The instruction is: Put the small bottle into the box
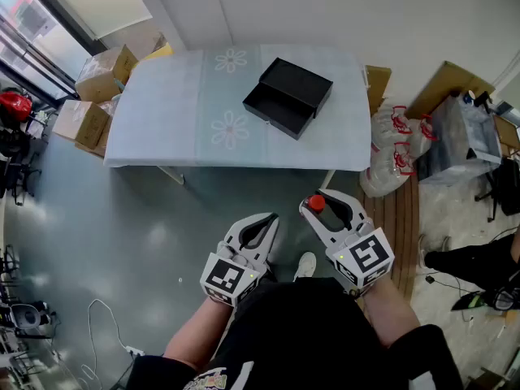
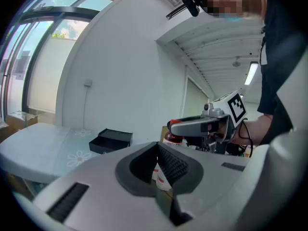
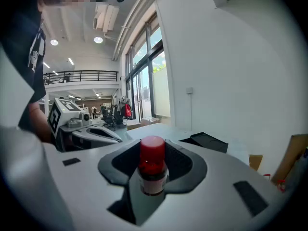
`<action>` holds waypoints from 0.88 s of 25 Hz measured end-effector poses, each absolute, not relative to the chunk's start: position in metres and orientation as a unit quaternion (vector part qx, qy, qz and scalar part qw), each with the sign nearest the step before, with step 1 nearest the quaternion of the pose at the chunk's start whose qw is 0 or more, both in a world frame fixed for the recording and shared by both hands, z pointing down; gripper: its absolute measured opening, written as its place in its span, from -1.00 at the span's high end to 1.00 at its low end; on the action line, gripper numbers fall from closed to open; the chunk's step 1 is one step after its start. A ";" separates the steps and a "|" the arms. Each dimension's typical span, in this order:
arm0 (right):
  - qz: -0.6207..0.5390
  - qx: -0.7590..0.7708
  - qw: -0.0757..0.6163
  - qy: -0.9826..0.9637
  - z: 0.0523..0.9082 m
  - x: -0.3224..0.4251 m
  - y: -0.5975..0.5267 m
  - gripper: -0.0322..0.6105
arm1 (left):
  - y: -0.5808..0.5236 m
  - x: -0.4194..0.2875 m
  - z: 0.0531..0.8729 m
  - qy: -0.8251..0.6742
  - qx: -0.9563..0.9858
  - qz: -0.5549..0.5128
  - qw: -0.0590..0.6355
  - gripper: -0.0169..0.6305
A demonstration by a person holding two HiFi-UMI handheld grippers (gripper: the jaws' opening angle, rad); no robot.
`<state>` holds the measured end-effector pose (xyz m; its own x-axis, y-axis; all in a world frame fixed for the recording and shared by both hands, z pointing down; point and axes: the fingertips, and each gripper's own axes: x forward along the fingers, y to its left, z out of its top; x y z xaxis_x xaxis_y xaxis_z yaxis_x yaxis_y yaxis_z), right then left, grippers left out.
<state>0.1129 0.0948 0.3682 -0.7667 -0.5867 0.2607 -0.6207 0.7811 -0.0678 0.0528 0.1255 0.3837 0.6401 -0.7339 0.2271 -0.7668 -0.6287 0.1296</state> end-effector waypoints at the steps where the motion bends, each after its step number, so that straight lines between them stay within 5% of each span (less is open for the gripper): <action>1: 0.075 0.323 0.114 -0.937 0.368 0.113 0.094 0.41 | 0.126 0.053 0.386 -0.416 0.900 0.075 0.107 0.92; 22: 0.083 0.327 0.100 -0.936 0.361 0.091 0.095 0.41 | 0.124 0.034 0.382 -0.404 0.907 0.065 0.101 0.92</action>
